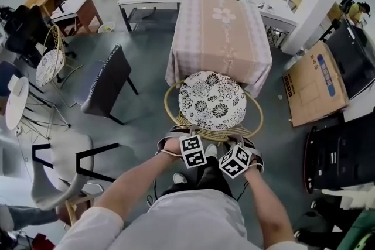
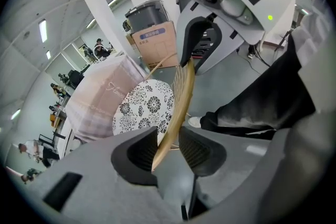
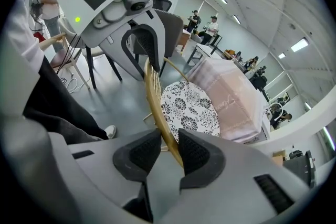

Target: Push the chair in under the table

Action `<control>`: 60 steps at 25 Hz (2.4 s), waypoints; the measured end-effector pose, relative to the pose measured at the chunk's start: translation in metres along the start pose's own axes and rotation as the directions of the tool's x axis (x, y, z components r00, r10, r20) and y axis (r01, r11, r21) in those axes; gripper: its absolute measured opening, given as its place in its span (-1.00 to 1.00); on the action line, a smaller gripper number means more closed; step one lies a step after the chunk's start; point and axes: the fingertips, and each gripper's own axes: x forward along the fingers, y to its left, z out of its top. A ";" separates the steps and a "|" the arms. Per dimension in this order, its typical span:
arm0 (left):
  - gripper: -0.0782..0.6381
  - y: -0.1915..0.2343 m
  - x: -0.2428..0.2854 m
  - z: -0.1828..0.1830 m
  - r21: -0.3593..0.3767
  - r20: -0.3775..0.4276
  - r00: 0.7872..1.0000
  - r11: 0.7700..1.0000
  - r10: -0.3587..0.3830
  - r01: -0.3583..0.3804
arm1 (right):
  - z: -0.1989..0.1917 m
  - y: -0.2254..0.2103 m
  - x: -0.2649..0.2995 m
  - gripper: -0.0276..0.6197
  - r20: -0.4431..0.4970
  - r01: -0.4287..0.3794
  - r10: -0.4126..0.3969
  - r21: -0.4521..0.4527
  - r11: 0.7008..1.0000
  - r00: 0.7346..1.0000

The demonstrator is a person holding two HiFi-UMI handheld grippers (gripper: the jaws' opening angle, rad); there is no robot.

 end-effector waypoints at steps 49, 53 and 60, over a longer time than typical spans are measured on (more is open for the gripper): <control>-0.41 0.138 0.061 0.032 -0.036 -0.061 0.995 0.996 0.083 -0.085 | 0.031 -0.134 0.068 -0.64 0.075 -0.040 0.043 -0.044 0.998 0.996; -0.41 0.150 0.067 0.033 -0.046 -0.067 0.994 0.995 0.087 -0.090 | 0.034 -0.144 0.074 -0.64 0.077 -0.041 0.045 -0.051 0.998 0.996; -0.41 0.155 0.071 0.036 -0.022 -0.070 0.994 0.996 0.089 -0.090 | 0.034 -0.150 0.077 -0.64 0.088 -0.075 0.082 -0.075 0.994 0.993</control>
